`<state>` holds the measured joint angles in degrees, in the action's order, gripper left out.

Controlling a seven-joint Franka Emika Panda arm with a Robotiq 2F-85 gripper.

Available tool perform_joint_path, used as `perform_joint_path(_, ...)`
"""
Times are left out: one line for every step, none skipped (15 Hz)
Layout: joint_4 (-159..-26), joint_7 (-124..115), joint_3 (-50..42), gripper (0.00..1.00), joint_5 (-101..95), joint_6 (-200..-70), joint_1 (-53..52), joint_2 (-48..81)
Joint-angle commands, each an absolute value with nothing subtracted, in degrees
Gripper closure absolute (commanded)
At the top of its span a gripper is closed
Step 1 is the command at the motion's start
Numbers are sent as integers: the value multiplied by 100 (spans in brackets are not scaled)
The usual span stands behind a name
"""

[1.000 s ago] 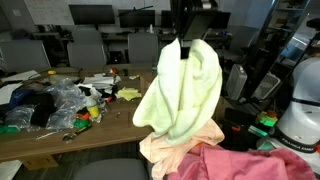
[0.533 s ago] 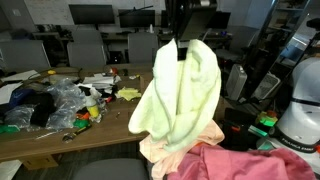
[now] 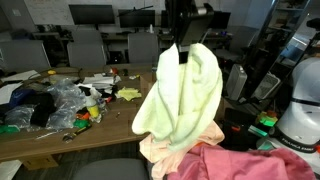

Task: Move the two shirts and the yellow towel from the top of the box to the backrest of the chair

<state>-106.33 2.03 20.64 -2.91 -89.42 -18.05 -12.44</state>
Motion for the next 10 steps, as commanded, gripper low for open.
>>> perform_joint_path(-10853, 346, 1944, 99, -152, -8779, -1811, -1327)
perform_joint_path(-10949, 368, 1923, 99, -150, -8780, -1812, -1343)
perform_joint_path(-11053, 383, 1905, 99, -134, -8774, -1816, -1367)
perform_joint_path(-11145, 402, 1888, 99, -107, -8749, -1820, -1382)
perform_joint_path(-11253, 405, 1879, 99, -107, -8743, -1821, -1405)
perform_joint_path(-11353, 414, 1870, 99, -95, -8708, -1824, -1432)
perform_joint_path(-11463, 396, 1866, 99, -94, -8679, -1824, -1456)
perform_joint_path(-11564, 390, 1859, 99, -89, -8663, -1823, -1477)
perform_joint_path(-11672, 382, 1851, 99, -84, -8626, -1822, -1501)
perform_joint_path(-11740, 358, 1847, 99, -86, -8592, -1818, -1508)
